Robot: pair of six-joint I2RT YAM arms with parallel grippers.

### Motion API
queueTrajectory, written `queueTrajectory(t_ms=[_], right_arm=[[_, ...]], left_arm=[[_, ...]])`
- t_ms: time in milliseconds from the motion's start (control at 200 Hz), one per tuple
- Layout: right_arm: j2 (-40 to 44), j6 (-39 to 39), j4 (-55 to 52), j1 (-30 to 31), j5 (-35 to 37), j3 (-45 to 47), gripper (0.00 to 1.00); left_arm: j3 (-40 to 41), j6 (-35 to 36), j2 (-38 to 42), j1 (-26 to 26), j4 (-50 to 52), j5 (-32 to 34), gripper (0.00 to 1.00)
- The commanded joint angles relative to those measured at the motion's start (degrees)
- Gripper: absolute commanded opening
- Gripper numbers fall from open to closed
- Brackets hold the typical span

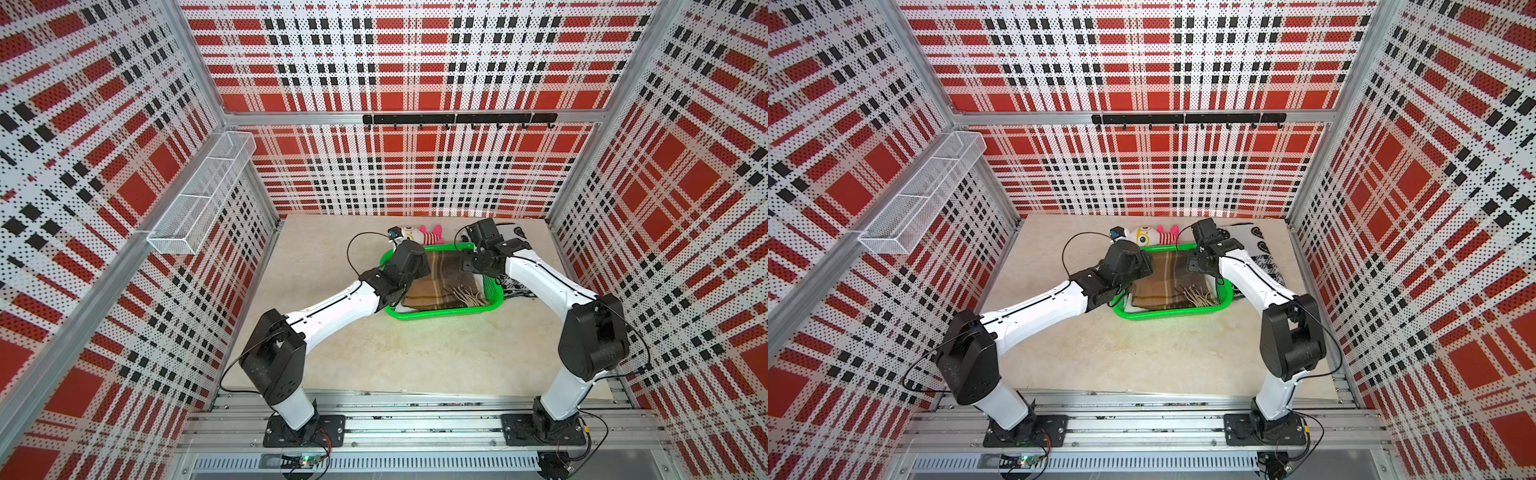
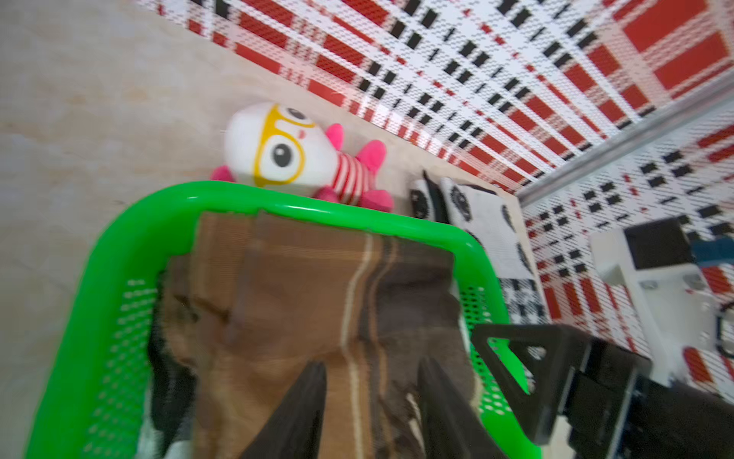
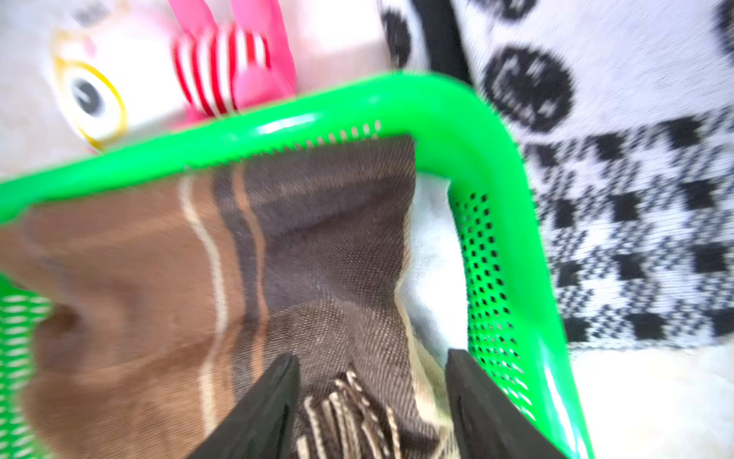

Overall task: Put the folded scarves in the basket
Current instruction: Place the scarf in the basket, then move the basket to the center of the board, then adjust the scarf at the center of the board.

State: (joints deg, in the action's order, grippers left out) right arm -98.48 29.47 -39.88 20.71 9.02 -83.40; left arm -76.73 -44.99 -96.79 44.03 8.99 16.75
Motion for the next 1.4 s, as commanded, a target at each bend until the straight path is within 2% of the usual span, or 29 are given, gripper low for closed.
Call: queueTrajectory(t_ms=[0,95,170,281,466,651,767,902,1122,1273,1398], right_arm=[[2.33,1.52,0.12,-1.66,2.42,0.24,0.66],[2.78,3.70,1.38,-5.50,0.91,0.49,0.66],[2.71,4.60,2.81,-8.67,-0.38,0.97,0.66],[1.62,5.72,4.20,-12.97,-2.49,2.00,0.66],[-3.05,6.14,6.70,-18.49,-7.09,2.01,0.66],[-12.49,6.00,6.87,-19.21,-9.38,-3.10,0.66],[-18.35,6.81,7.79,-19.10,-13.58,-6.00,0.65],[-20.32,7.84,7.45,-18.69,-12.97,-4.46,0.65],[-15.32,7.03,9.23,-15.43,-11.58,7.01,0.65],[-5.97,7.43,11.17,-14.82,-6.56,17.48,0.66],[0.05,5.79,11.35,-14.65,-4.30,18.31,0.67]], left_arm=[[-5.28,1.30,-8.38,1.39,1.23,-7.58,0.41],[-10.32,0.97,-16.77,1.20,-0.01,-12.24,0.40],[-12.81,0.87,-21.61,0.48,-0.77,-13.06,0.39],[-10.91,-0.32,-25.38,-2.28,-2.58,-13.53,0.38],[5.45,-2.85,-20.11,-8.55,-11.66,-15.08,0.37],[17.19,-1.23,-12.70,-15.01,-14.47,-15.19,0.37],[20.40,0.64,-10.10,-19.43,-14.71,-15.67,0.36],[19.32,3.16,-9.66,-23.03,-13.74,-16.76,0.37],[16.46,4.91,-6.44,-22.40,-11.39,-13.72,0.39],[14.58,5.27,-1.72,-19.26,-8.06,-8.61,0.41],[13.07,4.60,1.16,-15.62,-6.27,-7.78,0.42]])
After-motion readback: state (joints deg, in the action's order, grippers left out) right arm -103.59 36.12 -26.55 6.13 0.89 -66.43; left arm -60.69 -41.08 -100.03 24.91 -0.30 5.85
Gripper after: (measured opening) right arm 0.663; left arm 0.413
